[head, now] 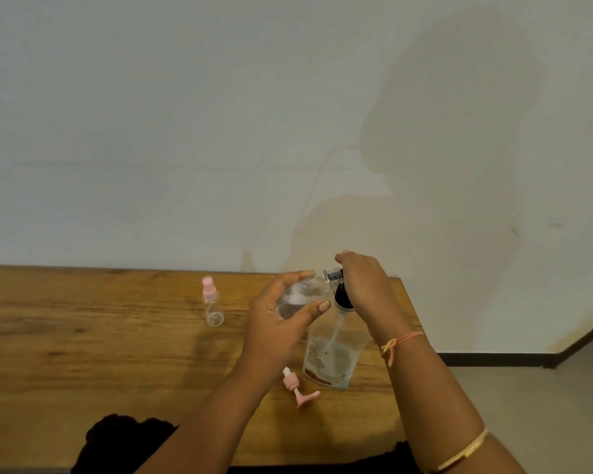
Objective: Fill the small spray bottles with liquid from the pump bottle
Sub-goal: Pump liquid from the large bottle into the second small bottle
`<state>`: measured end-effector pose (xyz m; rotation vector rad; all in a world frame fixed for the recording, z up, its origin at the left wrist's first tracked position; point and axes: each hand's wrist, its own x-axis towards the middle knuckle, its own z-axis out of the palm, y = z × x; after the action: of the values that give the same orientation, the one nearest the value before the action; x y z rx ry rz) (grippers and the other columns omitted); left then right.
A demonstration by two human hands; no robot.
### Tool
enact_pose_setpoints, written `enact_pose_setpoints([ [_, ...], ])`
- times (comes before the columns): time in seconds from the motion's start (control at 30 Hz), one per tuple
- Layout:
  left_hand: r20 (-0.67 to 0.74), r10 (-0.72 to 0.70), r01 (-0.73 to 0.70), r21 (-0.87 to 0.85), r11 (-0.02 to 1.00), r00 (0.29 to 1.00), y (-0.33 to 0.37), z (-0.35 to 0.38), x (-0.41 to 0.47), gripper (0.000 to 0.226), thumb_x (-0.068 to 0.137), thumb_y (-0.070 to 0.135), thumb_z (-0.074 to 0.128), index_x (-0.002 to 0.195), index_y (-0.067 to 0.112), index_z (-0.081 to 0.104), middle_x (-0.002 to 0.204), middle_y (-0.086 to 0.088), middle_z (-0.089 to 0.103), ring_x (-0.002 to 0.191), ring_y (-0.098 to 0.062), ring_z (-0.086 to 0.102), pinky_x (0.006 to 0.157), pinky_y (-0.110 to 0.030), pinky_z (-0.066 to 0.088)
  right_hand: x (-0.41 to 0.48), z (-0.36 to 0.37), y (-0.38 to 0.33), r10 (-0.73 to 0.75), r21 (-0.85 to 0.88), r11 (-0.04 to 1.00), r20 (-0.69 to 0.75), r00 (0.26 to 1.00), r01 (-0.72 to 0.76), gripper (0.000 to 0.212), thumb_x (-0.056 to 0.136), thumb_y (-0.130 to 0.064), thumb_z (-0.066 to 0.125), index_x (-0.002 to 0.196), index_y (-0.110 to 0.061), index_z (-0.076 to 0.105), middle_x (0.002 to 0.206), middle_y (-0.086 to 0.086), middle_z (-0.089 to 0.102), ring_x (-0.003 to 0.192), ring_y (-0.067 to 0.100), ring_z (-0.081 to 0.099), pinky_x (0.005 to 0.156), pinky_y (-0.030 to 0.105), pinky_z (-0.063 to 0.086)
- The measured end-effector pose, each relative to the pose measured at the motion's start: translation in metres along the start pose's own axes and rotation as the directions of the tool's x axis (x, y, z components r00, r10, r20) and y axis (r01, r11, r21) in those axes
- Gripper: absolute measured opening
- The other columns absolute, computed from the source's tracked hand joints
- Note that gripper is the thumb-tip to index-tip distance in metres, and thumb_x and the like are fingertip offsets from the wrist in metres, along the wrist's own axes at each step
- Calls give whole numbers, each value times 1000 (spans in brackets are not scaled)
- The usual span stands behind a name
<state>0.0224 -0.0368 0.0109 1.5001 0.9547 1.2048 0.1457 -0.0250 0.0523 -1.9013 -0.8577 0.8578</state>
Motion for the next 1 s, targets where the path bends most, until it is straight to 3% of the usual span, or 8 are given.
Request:
enact_pose_setpoints([
  [0.13, 14, -41, 42, -62, 997, 999, -2, -1, 0, 37, 70, 6, 75, 97, 29, 62, 97, 12, 64, 83, 14, 59, 62, -4, 46, -1, 3, 5, -31, -48, 998, 12, 999, 32, 35, 96, -15, 33, 109, -6, 64, 133, 12, 49, 130, 32, 38, 113, 56, 16],
  [0.27, 8, -59, 60, -103, 993, 998, -2, -1, 1, 38, 68, 12, 77, 96, 34, 63, 101, 10, 66, 93, -3, 63, 68, -14, 52, -4, 1, 0, -37, -15, 999, 35, 999, 38, 36, 96, -20, 33, 109, -4, 62, 124, 10, 53, 113, 25, 44, 112, 57, 17],
  [0.43, -7, -31, 30, -77, 997, 999, -1, -1, 2, 38, 67, 17, 77, 96, 37, 62, 102, 17, 64, 99, 2, 59, 80, -19, 53, -6, -5, -6, -30, 0, 1000, 27, 999, 30, 35, 97, -26, 39, 66, -24, 55, 119, 5, 52, 123, 30, 43, 111, 57, 21],
  [0.5, -10, -21, 20, -61, 998, 1000, -1, -1, 3, 38, 68, 15, 77, 95, 37, 62, 100, 19, 63, 95, 9, 58, 78, -14, 51, -5, -5, -4, -43, -28, 999, 32, 999, 44, 32, 98, -24, 36, 91, -12, 65, 123, 8, 53, 117, 28, 45, 112, 57, 20],
  [0.6, 5, -37, 37, -71, 997, 999, -2, -1, 3, 39, 68, 11, 77, 97, 34, 63, 100, 16, 64, 92, 8, 60, 72, -12, 51, -6, -3, -2, -61, -67, 996, 35, 998, 63, 37, 98, -15, 32, 117, 2, 58, 126, 16, 53, 115, 29, 46, 112, 49, 24],
  [0.73, 26, -59, 61, -88, 994, 998, -1, -2, 1, 38, 69, 6, 76, 98, 27, 63, 96, 14, 65, 84, 11, 62, 64, -9, 49, -9, -1, 1, -60, -92, 994, 33, 998, 63, 39, 97, -14, 30, 113, 3, 61, 92, 5, 51, 121, 31, 43, 113, 55, 17],
  [0.87, 24, -54, 57, -140, 989, 998, 1, -1, -1, 38, 69, 5, 76, 96, 29, 63, 96, 11, 67, 86, 4, 64, 66, -13, 52, -10, -2, -4, -55, -81, 995, 63, 997, 60, 38, 98, -20, 31, 114, -6, 62, 127, 11, 53, 119, 28, 45, 111, 54, 22],
  [1.0, 0, -47, 47, -126, 991, 999, 0, 0, 0, 39, 60, 26, 77, 96, 33, 64, 102, 10, 67, 97, -5, 63, 77, -23, 55, -11, -7, -7, -49, -28, 998, 62, 997, 51, 38, 96, -22, 37, 118, 3, 57, 126, 17, 54, 113, 34, 49, 105, 52, 31],
])
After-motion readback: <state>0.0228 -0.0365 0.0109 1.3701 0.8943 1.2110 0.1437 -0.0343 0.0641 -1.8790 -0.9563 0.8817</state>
